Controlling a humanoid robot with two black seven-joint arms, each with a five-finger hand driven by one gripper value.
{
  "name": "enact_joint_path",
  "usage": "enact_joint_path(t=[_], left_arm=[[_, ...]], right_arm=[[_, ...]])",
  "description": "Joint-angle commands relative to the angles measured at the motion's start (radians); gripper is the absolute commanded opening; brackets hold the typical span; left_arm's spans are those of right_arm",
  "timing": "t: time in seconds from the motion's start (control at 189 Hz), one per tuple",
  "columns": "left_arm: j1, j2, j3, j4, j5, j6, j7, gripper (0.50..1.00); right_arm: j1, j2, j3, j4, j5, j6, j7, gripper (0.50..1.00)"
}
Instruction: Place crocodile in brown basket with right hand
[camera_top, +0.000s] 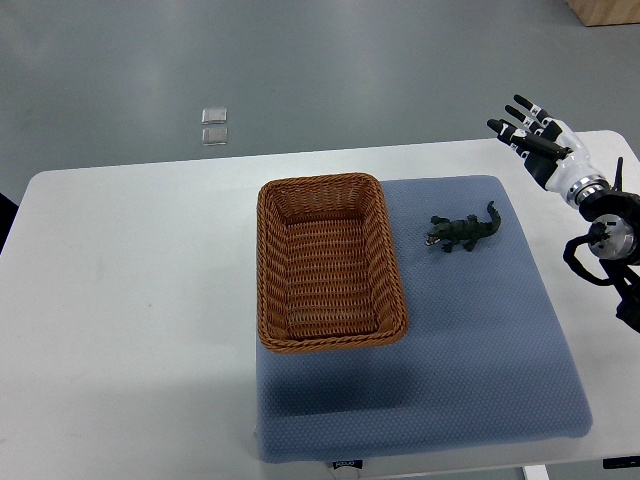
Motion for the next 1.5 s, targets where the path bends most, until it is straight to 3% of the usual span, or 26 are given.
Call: enact_joint_path(t=[0.0, 0.836, 1.001, 1.207, 1.493], left_arm=[[0.002, 0.000, 0.000, 0.000, 0.000, 0.000, 0.000, 1.000], [0.000, 0.000, 0.000, 0.000, 0.000, 0.000, 0.000, 1.000], [0.000, 0.000, 0.000, 0.000, 0.000, 0.000, 0.000, 1.000], [0.000, 0.000, 0.000, 0.000, 0.000, 0.000, 0.000, 1.000], [0.000, 0.000, 0.000, 0.000, 0.000, 0.000, 0.000, 1.000]], right_arm=[[0.000, 0.001, 0.000, 0.001, 0.000, 0.000, 0.000, 0.930], [0.003, -0.012, -0.006, 0.008, -0.077, 0.000, 0.000, 0.930], [0.005, -0.024, -0.094, 0.079, -0.293, -0.002, 0.018, 0.930], [0.043, -0.125, -0.278, 0.186, -0.540, -0.005, 0.101, 0.930], [0.115, -0.257, -0.492, 0.317, -0.791, -0.003, 0.132, 0.930]])
